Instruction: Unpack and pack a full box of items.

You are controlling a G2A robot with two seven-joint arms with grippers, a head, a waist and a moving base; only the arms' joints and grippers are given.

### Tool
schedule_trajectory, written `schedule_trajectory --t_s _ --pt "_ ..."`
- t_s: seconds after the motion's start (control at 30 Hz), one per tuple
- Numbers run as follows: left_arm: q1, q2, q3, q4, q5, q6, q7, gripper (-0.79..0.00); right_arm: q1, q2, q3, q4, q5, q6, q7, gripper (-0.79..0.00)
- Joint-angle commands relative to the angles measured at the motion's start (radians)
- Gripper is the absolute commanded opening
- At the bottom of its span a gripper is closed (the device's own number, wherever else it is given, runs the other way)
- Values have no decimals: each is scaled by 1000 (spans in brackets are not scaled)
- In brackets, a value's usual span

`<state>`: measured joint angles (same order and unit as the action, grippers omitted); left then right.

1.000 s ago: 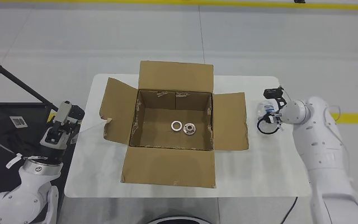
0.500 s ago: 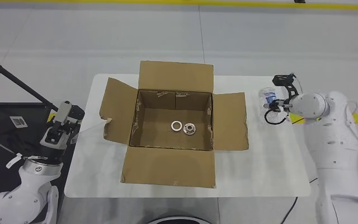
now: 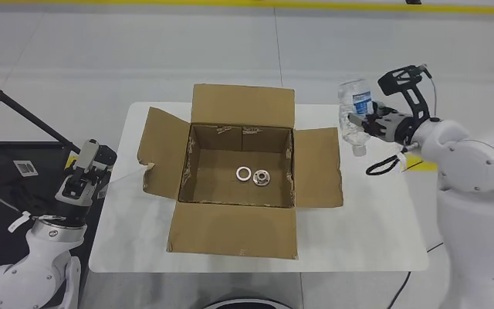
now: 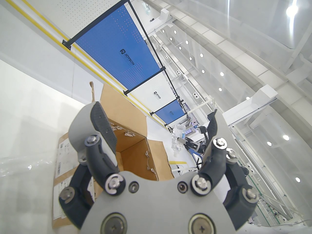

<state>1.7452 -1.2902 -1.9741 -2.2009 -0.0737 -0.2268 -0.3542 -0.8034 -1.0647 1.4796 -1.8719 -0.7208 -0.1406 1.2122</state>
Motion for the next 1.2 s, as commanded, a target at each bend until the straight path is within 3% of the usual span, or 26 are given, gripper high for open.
schedule_trajectory --t_s 0.0,0.2,0.33,0.47,0.9,1.17 --pt "0 0 0 0 0 0 0 0 -4 -2 -27 -68 15 11 -7 -785" --pt "0 0 0 0 0 0 0 0 46 -17 -214 -148 2 38 -29 -785" --pt "0 0 0 0 0 0 0 0 122 -41 -371 -109 -22 70 -76 -785" --pt "0 0 0 0 0 0 0 0 204 -69 -520 -52 -36 29 -117 -785" --pt "0 0 0 0 0 0 0 0 382 -184 -881 282 -78 -62 -198 -785" --pt "0 0 0 0 0 0 0 0 449 -260 -1020 487 -43 -170 -144 -785"
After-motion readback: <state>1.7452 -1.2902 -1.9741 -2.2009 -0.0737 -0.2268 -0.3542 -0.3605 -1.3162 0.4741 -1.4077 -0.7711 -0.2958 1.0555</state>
